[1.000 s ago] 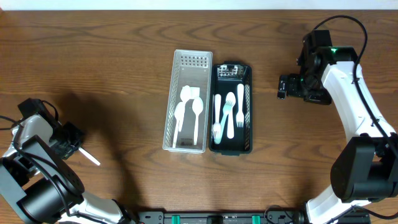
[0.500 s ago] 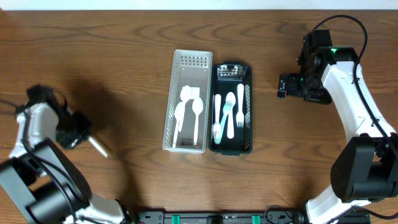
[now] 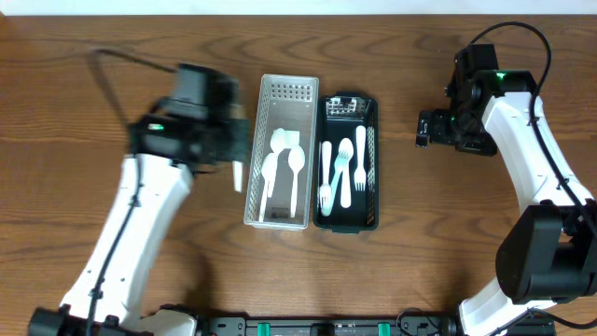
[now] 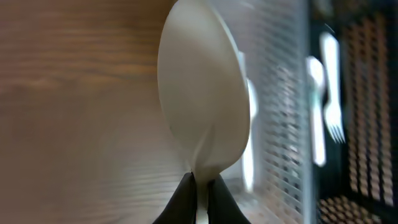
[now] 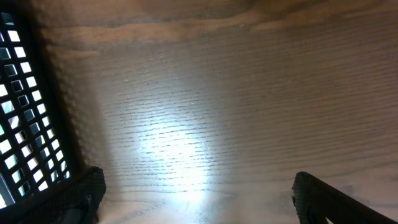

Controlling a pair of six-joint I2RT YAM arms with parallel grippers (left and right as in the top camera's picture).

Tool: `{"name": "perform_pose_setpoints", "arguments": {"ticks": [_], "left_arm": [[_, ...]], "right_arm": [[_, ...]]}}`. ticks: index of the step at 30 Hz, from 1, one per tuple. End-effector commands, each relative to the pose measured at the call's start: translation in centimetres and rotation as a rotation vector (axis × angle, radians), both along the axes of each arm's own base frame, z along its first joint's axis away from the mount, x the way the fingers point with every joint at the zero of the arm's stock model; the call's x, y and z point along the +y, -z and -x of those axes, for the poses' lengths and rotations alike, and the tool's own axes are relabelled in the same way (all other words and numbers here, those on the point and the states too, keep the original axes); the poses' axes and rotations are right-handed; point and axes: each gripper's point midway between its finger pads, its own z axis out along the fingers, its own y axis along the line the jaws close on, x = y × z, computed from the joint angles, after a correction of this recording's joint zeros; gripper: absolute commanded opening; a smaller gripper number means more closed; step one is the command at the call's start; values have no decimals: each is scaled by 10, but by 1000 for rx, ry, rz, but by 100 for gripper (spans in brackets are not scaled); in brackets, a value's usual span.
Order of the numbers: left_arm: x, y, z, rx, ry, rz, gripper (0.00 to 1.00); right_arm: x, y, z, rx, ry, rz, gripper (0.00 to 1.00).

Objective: Pack container

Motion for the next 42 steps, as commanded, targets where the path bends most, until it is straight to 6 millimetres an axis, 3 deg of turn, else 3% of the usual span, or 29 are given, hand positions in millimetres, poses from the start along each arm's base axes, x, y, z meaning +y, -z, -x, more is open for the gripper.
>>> {"name": "perform_pose_setpoints", "arguments": {"ticks": [1,6,12,16,20,25,28,32,34,37,42], "left_arm": [[-25,14,5,12,92,-70,6],[-51,53,9,112,166,-110,6],[-54,102,9,236,176,-157,6],[-55,106,6,234,180,-159,22],[-53,97,0,189,177,-170,46],[-45,67,-15,79,145,-208,61],[-26,33,-33,-43,74,-256,98],[10,-6,-55,-178,-53,-237,98],[39,-21,-70,-236,-144,-218,98],[79,-32,-86,-279,-275,-194,98],[121,-33,-90,-281,-375,-208,98]], "right_arm": [[3,4,1,11,-22,0,99],[3,4,1,12,-22,0,99],[3,4,1,12,-22,0,99],[3,4,1,12,-22,0,99],[3,4,0,9,-22,0,99],[4,0,-14,-51,-23,-2,99],[7,-13,-33,-144,-37,-4,99],[18,-38,-66,-316,-92,-1,99],[27,-51,-89,-426,-115,-7,99],[37,-66,-111,-538,-132,-20,99],[35,-94,-142,-707,-119,7,99]]}}
